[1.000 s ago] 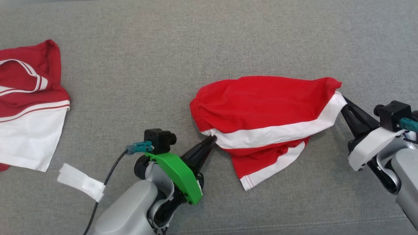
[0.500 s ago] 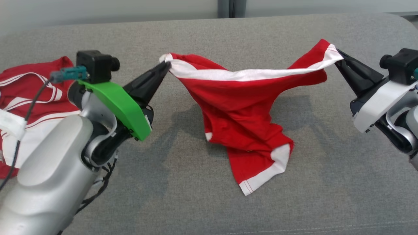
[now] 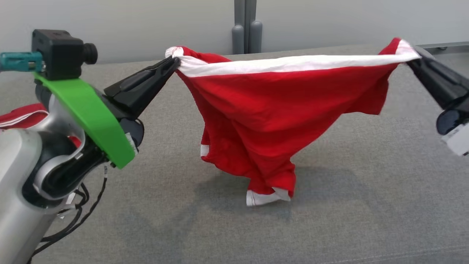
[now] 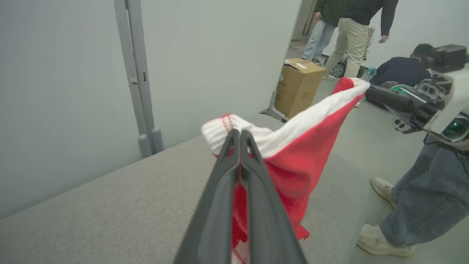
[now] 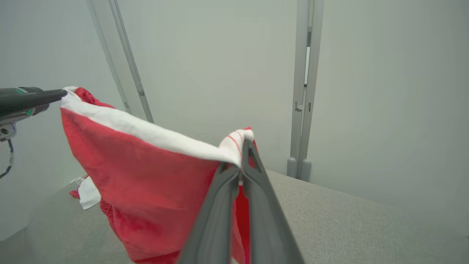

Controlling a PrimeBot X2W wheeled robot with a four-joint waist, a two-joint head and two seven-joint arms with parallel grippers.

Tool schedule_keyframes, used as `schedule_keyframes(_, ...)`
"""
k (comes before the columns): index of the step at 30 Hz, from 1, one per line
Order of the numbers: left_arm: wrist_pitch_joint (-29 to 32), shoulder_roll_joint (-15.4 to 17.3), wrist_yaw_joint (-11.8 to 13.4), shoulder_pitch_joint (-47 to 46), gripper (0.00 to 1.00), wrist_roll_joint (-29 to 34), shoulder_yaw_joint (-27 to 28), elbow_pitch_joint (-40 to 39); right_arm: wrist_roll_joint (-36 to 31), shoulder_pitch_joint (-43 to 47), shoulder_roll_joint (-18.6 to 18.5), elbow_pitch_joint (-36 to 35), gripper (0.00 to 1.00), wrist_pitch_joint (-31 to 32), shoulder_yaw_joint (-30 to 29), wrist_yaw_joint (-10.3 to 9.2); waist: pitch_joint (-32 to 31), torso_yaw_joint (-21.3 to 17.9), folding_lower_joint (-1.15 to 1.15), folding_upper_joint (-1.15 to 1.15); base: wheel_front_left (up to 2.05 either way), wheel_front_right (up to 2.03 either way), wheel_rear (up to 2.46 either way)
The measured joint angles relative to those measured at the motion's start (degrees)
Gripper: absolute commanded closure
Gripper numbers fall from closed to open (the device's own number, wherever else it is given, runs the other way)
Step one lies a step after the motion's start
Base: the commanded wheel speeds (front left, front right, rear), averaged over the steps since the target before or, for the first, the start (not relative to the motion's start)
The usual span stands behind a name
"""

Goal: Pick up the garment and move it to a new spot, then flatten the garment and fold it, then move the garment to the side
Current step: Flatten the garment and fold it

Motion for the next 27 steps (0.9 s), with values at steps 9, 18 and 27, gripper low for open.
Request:
schedule_keyframes(9,8.37,4.99,9.51,-0.20,1.00,-6.97,6.67,-10.53,12.39,4.49,-6.58,-9.40,1.00,7.33,-4.82,-1.54,0.67,-2.78,0.00,0.00,0.00,0.00,0.00)
schedule_keyframes(18,13.23,2.46,9.62,-8.59,1.00,-2.52,3.88,6.22,16.49,-6.34,7.76,-1.37,1.00,12.88,0.13,-6.10,6.64,-2.75,0.00,0.00,0.00,0.00,0.00)
schedule_keyframes(27,-3.63,-13.10,9.57,-27.87,1.00,16.18,4.32,16.30,-4.69,-38.26,16.49,9.81,1.00,-0.92,-8.34,-15.24,13.90,-0.35,0.00,0.00,0.00,0.00,0.00)
